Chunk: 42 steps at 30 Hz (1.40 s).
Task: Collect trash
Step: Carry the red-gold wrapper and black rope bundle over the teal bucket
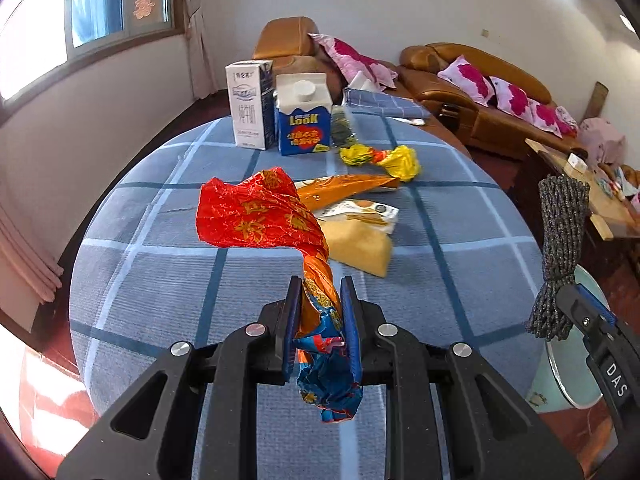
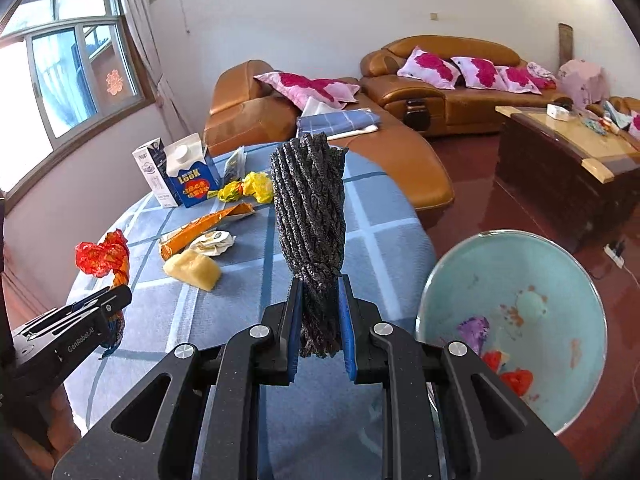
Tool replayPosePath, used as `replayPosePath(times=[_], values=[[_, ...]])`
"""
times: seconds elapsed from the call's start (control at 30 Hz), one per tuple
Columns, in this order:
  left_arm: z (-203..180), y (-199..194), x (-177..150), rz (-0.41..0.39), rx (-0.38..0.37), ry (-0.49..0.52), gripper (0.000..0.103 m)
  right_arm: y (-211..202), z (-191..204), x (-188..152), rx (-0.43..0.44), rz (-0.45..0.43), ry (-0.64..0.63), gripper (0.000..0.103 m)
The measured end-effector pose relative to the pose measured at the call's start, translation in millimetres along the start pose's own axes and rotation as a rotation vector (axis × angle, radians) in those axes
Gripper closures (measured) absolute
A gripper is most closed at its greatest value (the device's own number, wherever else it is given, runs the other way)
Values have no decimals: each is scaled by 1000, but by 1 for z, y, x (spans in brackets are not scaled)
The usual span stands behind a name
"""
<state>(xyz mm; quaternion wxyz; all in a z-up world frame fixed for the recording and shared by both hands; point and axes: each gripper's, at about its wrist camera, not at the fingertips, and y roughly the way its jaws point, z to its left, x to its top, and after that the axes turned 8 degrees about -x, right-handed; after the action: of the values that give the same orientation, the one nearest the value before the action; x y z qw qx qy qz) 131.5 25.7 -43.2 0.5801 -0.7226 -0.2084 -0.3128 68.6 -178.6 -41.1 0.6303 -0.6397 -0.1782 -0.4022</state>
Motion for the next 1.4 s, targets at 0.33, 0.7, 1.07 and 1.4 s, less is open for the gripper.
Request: replayPosePath(times=[0.33,0.7,1.07,1.4], values=[[-20,-11,-4,-15,0,45,83,-17,-20,-7,-11,-21,30,85],[-57,-22,-15,-26,-25,119,83,-36,-48,-17,-44,-38,70,85],[-102,-28,-24,-30,-64,204,83,-53,-86,-27,-102,-58,122,85],[-139,-23,-22,-30,-93,259,83,-56,-120,-28,-148,-68,183,85]])
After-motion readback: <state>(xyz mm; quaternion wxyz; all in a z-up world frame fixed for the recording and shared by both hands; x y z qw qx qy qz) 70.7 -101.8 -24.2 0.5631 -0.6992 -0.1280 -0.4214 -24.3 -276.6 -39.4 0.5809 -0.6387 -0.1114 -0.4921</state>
